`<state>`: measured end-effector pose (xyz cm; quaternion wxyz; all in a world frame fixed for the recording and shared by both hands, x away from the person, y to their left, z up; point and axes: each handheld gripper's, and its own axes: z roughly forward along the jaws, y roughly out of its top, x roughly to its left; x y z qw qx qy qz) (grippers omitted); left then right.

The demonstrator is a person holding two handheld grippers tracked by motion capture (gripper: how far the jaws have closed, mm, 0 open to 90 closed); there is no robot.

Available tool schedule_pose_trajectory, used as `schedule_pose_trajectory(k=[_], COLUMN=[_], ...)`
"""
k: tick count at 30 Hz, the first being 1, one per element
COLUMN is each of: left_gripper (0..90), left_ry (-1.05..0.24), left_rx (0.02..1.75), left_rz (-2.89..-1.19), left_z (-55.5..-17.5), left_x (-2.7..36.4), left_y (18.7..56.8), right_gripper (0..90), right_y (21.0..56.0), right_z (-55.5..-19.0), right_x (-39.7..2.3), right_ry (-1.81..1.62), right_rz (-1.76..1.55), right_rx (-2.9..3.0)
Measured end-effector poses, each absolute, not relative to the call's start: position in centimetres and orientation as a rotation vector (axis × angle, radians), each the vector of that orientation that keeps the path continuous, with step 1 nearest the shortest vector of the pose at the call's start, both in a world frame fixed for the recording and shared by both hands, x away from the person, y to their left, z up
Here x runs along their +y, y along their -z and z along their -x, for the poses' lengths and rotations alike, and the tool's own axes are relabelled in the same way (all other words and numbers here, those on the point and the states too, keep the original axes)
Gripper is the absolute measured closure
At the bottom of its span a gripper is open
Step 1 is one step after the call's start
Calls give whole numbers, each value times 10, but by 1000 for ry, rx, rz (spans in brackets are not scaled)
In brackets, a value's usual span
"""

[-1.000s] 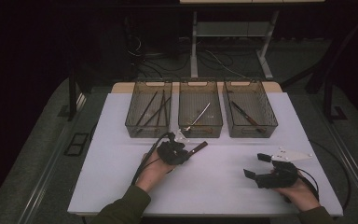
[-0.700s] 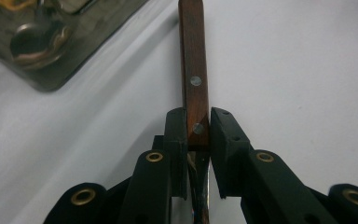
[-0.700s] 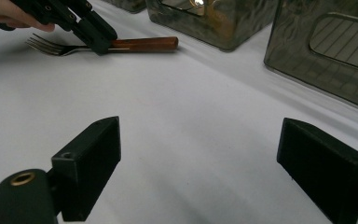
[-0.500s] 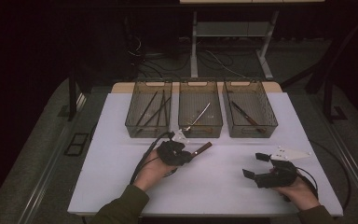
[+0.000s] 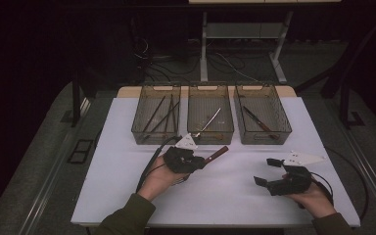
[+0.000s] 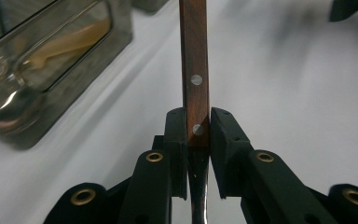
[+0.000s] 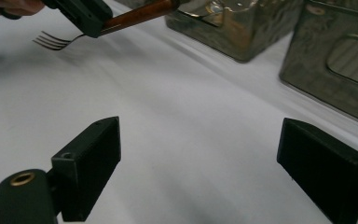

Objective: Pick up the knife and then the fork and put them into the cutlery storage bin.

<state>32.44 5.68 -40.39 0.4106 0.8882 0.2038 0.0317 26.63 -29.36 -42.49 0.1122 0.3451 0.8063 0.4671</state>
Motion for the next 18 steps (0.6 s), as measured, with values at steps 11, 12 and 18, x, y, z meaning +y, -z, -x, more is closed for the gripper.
schedule_pose_trajectory(k=[11, 12, 18], left_gripper=[778, 778, 778], left_ry=[41, 45, 73], left_rx=[289, 266, 153], left_rz=[-2272, -2286, -2318], left_z=[-309, -307, -297], left_x=[42, 40, 30], left_y=[397, 395, 393], right_gripper=[129, 134, 170], right_y=[392, 391, 390], right_z=[-277, -278, -286], right_x=[-267, -263, -239], right_ry=[-1391, -1387, -1354], right_rz=[-674, -654, -519], right_rx=[2575, 2595, 2725])
